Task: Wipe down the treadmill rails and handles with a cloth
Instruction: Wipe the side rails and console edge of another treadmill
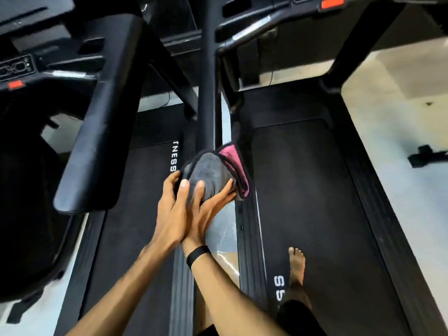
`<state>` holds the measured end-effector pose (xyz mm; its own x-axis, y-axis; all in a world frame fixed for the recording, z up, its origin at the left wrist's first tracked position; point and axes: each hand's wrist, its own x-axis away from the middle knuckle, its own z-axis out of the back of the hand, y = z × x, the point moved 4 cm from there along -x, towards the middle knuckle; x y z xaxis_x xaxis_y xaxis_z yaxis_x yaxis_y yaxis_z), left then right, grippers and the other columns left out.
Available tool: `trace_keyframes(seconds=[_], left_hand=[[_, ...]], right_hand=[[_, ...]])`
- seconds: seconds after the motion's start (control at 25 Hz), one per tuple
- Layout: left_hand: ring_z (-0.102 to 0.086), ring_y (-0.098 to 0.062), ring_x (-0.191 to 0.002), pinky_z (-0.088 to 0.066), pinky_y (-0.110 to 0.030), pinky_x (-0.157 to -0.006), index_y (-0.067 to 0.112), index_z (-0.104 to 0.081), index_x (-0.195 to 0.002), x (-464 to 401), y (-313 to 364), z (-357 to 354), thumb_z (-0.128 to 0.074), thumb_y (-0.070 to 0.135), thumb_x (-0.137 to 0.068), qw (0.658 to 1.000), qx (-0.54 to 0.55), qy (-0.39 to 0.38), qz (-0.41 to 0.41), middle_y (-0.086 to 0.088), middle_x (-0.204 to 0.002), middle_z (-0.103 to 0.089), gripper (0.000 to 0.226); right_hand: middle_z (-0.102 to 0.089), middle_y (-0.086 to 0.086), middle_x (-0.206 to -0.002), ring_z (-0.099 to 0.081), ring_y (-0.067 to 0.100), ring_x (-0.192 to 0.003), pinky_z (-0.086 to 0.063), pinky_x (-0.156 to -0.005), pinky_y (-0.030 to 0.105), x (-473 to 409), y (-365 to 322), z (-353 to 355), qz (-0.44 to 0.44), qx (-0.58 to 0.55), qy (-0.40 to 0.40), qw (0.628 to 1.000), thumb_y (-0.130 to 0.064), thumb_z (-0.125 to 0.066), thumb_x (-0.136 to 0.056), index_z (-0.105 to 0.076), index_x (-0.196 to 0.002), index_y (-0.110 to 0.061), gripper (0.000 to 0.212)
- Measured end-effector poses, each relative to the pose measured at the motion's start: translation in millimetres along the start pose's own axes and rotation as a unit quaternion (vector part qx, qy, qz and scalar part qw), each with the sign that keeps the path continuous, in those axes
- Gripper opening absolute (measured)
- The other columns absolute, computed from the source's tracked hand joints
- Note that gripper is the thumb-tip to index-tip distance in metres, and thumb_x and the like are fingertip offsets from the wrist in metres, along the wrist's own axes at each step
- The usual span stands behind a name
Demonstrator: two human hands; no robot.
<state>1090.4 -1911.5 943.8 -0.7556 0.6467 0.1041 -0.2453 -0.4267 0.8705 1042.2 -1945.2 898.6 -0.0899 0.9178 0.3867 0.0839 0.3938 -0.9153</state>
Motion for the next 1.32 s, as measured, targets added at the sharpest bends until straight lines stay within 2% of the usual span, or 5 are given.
trace_keyframes(seconds=[0.36, 0.64, 0.92, 1.16, 1.32], left_hand=[[-0.039, 0.003, -0.136, -0.03, -0.008, -0.104, 0.024, -0.036, -0.149, -38, 8, -10, -0.042, 0.057, -0.097, 0.996, -0.009, -0.076, -0.041, 0.007, -0.149, -0.044, 0.062], [-0.039, 0.011, -0.128, -0.029, -0.008, -0.108, 0.02, -0.036, -0.15, -100, 30, -44, -0.049, 0.04, -0.1, 0.994, -0.045, -0.061, -0.075, 0.007, -0.152, -0.04, 0.055], [-0.02, -0.01, -0.149, -0.004, -0.045, -0.125, 0.022, -0.025, -0.155, -174, 68, -75, -0.035, 0.054, -0.1, 0.99, -0.132, 0.023, -0.054, 0.004, -0.162, -0.025, 0.065], [-0.015, -0.016, -0.15, 0.005, -0.046, -0.122, 0.021, -0.018, -0.157, -188, 15, -88, -0.032, 0.06, -0.097, 0.978, -0.208, -0.03, 0.021, 0.008, -0.161, -0.018, 0.073], [-0.021, -0.013, -0.149, -0.017, -0.048, -0.123, 0.03, -0.022, -0.155, -182, 47, -85, -0.036, 0.046, -0.101, 0.983, -0.179, -0.021, -0.028, 0.002, -0.162, -0.024, 0.058]], right_hand=[[-0.036, 0.014, -0.156, -0.05, 0.024, -0.13, -0.051, -0.091, 0.016, -97, 49, 3, -0.257, -0.2, -0.13, 0.936, -0.009, -0.029, -0.109, -0.029, -0.151, -0.004, 0.043], [-0.041, 0.001, -0.148, -0.038, 0.017, -0.138, -0.028, -0.119, 0.04, -68, 22, 10, -0.118, -0.08, -0.045, 0.989, -0.029, -0.039, -0.105, -0.035, -0.153, -0.017, 0.049], [-0.062, 0.02, -0.124, -0.056, 0.039, -0.125, -0.045, -0.105, 0.048, -189, 46, -19, -0.259, -0.026, -0.148, 0.954, -0.045, -0.048, -0.101, -0.059, -0.129, -0.004, 0.051], [-0.052, 0.015, -0.136, -0.046, 0.031, -0.125, -0.039, -0.104, 0.047, -155, -45, -4, 0.046, 0.151, -0.135, 0.978, -0.063, -0.027, -0.095, -0.049, -0.142, -0.024, 0.065], [-0.05, 0.009, -0.139, -0.048, 0.03, -0.128, -0.042, -0.102, 0.047, -143, -20, -4, 0.009, 0.136, -0.148, 0.98, -0.09, -0.007, -0.079, -0.042, -0.14, -0.033, 0.09]])
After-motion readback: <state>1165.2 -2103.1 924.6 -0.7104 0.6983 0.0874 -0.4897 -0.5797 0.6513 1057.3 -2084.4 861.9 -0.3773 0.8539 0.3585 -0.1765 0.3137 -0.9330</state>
